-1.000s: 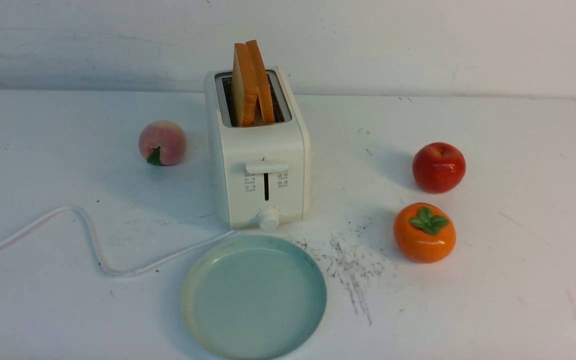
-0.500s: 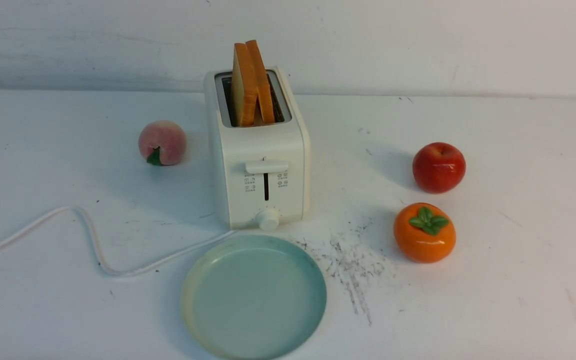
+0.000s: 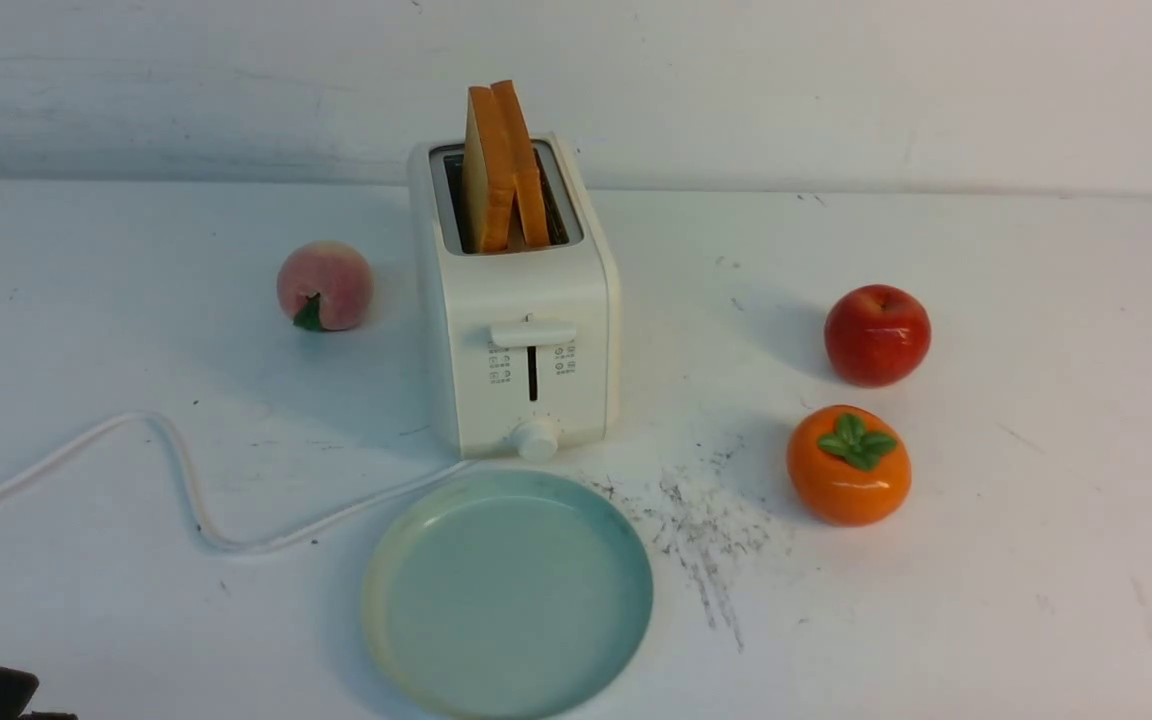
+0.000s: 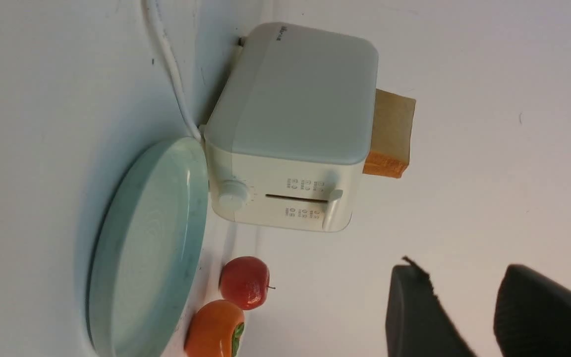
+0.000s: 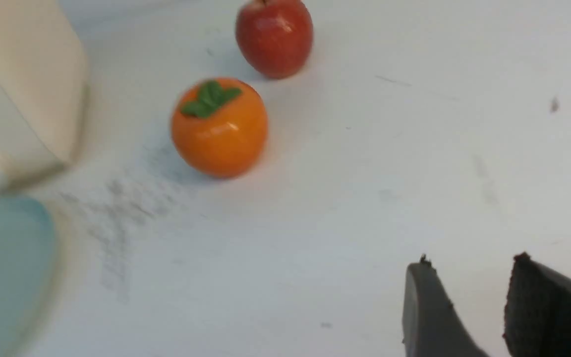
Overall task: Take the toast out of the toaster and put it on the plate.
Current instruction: Use the right arm to take out a slice of bread
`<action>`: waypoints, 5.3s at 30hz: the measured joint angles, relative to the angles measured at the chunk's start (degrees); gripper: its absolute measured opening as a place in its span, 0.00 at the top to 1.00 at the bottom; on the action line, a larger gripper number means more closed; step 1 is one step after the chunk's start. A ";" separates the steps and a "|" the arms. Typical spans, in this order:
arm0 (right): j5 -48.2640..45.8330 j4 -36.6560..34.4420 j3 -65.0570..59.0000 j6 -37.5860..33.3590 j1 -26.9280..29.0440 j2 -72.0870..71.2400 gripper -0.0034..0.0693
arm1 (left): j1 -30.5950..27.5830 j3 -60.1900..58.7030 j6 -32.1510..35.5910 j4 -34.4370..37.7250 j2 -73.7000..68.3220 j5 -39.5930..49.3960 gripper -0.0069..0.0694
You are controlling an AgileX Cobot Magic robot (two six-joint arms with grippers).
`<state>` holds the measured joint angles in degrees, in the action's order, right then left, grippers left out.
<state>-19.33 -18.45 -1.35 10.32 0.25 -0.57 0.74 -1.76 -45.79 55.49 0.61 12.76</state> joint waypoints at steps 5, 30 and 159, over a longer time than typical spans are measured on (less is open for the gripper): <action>2.82 -15.97 -0.02 10.28 0.00 0.00 0.62 | 0.00 0.00 0.00 0.43 0.00 -0.09 0.60; 9.16 -10.98 27.24 -14.61 0.00 26.76 0.97 | 0.00 0.00 0.26 0.47 0.00 -0.35 0.60; -10.04 28.10 127.58 -0.13 -34.83 129.22 0.95 | -0.02 29.74 39.04 -11.37 -30.95 49.69 0.89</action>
<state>-29.38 9.64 126.23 10.19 -34.58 128.66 0.72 27.98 -6.75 44.12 -30.34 62.45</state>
